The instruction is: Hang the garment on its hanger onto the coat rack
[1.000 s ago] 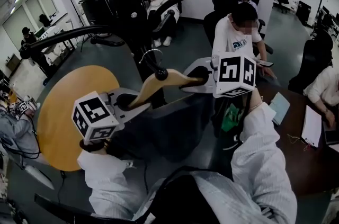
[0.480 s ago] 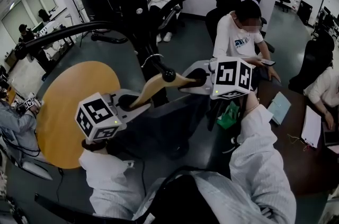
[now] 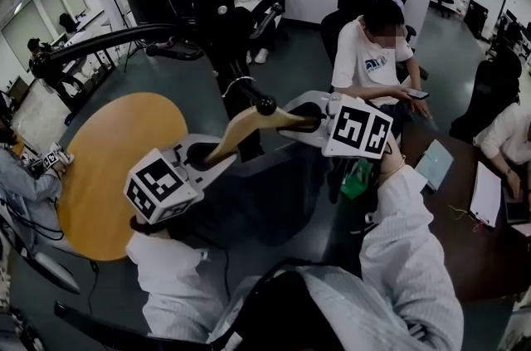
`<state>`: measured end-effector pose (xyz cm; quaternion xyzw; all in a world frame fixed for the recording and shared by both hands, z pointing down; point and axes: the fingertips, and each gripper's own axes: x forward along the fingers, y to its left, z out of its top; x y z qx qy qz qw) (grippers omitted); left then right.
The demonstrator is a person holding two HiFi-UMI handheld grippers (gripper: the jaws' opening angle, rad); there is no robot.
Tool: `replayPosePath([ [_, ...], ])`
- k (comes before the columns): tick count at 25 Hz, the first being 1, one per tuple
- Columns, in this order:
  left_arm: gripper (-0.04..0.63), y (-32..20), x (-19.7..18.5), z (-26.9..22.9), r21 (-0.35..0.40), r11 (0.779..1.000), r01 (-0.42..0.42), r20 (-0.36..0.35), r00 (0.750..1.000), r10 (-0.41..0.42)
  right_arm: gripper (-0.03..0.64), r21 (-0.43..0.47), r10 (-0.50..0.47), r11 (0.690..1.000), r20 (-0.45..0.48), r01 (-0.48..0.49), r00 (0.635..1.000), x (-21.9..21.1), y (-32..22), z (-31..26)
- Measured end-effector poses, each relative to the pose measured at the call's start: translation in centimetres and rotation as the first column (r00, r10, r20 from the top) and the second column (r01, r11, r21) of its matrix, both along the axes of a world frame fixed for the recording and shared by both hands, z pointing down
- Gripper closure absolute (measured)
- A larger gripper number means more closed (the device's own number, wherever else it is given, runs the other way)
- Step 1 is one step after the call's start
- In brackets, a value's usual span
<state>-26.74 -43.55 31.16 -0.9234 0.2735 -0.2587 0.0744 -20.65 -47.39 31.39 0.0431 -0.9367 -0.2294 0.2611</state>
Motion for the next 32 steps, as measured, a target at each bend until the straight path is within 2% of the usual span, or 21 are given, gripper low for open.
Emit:
replayPosePath([
  [2, 0.556, 0.3, 0.1, -0.6, 0.015, 1.000, -0.007, -0.020, 1.000, 0.008, 0.546, -0.015, -0.003, 1.000, 0.008, 0.003, 1.000, 0.0, 0.4, -0.2],
  [4, 0.520, 0.4, 0.0, -1.4, 0.035, 0.999, -0.005, -0.043, 0.999, 0.007, 0.488, -0.027, -0.005, 1.000, 0.015, 0.006, 1.000, -0.1, 0.9, -0.7],
  [7, 0.472, 0.7, -0.5, -2.0, 0.063, 0.998, 0.004, -0.058, 0.998, 0.000, 0.448, -0.012, 0.006, 1.000, 0.004, -0.006, 1.000, 0.2, 1.3, -1.2],
  [11, 0.463, 1.8, -0.4, -3.1, 0.098, 0.995, 0.014, -0.087, 0.996, -0.005, 0.434, -0.021, -0.011, 1.000, 0.016, 0.011, 1.000, 1.2, 2.6, -1.4],
  [14, 0.463, 2.8, -1.1, -3.8, 0.117, 0.993, 0.026, -0.080, 0.997, -0.016, 0.434, -0.036, -0.027, 0.999, 0.062, 0.029, 0.998, 1.8, 3.6, -2.3],
  [17, 0.463, 4.0, -1.7, -6.2, 0.151, 0.988, 0.041, -0.140, 0.990, -0.020, 0.434, -0.039, -0.028, 0.999, 0.110, 0.032, 0.993, 2.8, 4.0, -3.9],
  [19, 0.463, 5.4, -1.9, -8.6, 0.205, 0.978, 0.023, -0.220, 0.975, 0.023, 0.434, -0.036, -0.029, 0.999, 0.149, 0.034, 0.988, 3.4, 4.5, -5.2],
  [22, 0.463, 7.4, -1.6, -11.8, 0.311, 0.950, 0.028, -0.331, 0.940, 0.081, 0.434, -0.019, -0.040, 0.999, 0.245, 0.046, 0.969, 4.3, 6.2, -7.7],
  [24, 0.465, 8.4, -0.6, -13.2, 0.368, 0.928, 0.059, -0.398, 0.912, 0.100, 0.434, -0.006, -0.046, 0.999, 0.350, 0.052, 0.936, 4.9, 7.8, -9.5],
  [26, 0.465, 9.2, 0.7, -13.7, 0.405, 0.909, 0.099, -0.437, 0.894, 0.097, 0.436, 0.021, -0.029, 1.000, 0.458, 0.021, 0.889, 5.3, 9.2, -11.0],
  [30, 0.465, 9.6, 2.1, -12.8, 0.402, 0.889, 0.220, -0.510, 0.860, 0.017, 0.437, 0.054, 0.070, 0.991, 0.569, -0.122, 0.819, 6.1, 10.1, -10.7],
  [31, 0.465, 9.5, 2.2, -12.5, 0.382, 0.887, 0.261, -0.547, 0.837, -0.011, 0.443, 0.036, 0.109, 0.986, 0.590, -0.161, 0.800, 6.4, 10.0, -10.2],
  [32, 0.466, 9.3, 2.3, -12.2, 0.351, 0.887, 0.301, -0.594, 0.804, -0.037, 0.455, 0.011, 0.156, 0.979, 0.610, -0.205, 0.777, 6.8, 9.9, -9.8],
])
